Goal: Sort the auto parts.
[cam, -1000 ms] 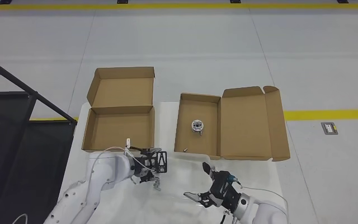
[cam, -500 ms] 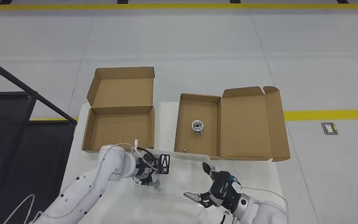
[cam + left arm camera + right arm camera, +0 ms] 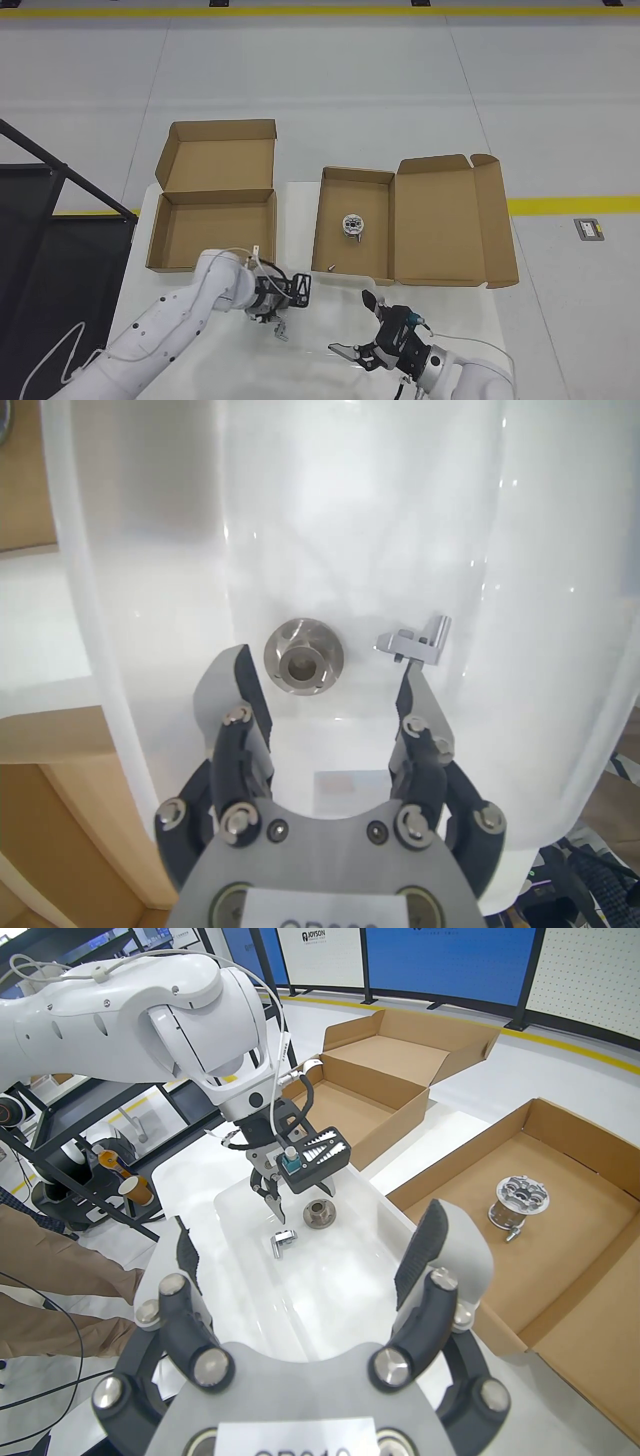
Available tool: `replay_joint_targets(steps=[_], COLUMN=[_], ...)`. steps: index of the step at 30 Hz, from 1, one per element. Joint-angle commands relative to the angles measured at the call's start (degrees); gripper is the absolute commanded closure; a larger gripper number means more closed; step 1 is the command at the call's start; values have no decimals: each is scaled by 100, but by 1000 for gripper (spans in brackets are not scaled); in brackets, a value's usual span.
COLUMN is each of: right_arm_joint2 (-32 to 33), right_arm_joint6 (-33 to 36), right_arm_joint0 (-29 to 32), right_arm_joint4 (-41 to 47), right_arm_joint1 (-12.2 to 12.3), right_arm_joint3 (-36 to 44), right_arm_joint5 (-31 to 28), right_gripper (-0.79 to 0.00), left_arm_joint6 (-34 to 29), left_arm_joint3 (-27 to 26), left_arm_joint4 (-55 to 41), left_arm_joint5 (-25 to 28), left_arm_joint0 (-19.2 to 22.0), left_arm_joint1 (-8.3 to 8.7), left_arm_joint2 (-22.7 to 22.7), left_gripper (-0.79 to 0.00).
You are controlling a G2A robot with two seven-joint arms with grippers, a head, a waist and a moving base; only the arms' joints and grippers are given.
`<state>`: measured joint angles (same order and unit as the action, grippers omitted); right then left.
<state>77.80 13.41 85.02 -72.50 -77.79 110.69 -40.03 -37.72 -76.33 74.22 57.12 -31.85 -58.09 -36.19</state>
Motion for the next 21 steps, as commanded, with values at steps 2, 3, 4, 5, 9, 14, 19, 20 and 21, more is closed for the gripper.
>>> replay_joint_targets(steps=[2, 3, 4, 5, 9, 14, 19, 20, 21], right_arm_joint2=[1, 1, 1, 1, 1, 1, 1, 1, 1], right_arm_joint6=[0, 0, 0, 0, 0, 0, 0, 0, 0], right_arm_joint0=[1, 1, 1, 1, 1, 1, 1, 1, 1], right_arm_joint4=[0, 0, 0, 0, 0, 0, 0, 0, 0], right_arm_joint1=[0, 0, 0, 0, 0, 0, 0, 0, 0], right_arm_joint3=[0, 0, 0, 0, 0, 0, 0, 0, 0], right_arm_joint5=[0, 0, 0, 0, 0, 0, 0, 0, 0], right_gripper=[-785, -785, -785, -785, -785, -785, -785, -785, -785], left_arm_joint6=[-99, -137, -150, -162, -203, -193, -173, -169, -163], left_arm_joint3=[131, 167, 197, 231, 347, 464, 553, 575, 601], left_arm_joint4=[66, 81, 77, 80, 80, 126, 190, 198, 205], left_arm_joint5=[-100, -128, -144, -145, -168, -252, -302, -310, -313], left_arm_joint0=[71, 89, 104, 120, 176, 214, 237, 245, 255], left_arm_joint1=[-61, -80, -99, -117, -180, -244, -310, -322, -335], left_arm_joint2=[77, 102, 122, 143, 204, 251, 312, 320, 326], left_gripper=[-456, -456, -443, -440, -403, -385, -369, -369, -369])
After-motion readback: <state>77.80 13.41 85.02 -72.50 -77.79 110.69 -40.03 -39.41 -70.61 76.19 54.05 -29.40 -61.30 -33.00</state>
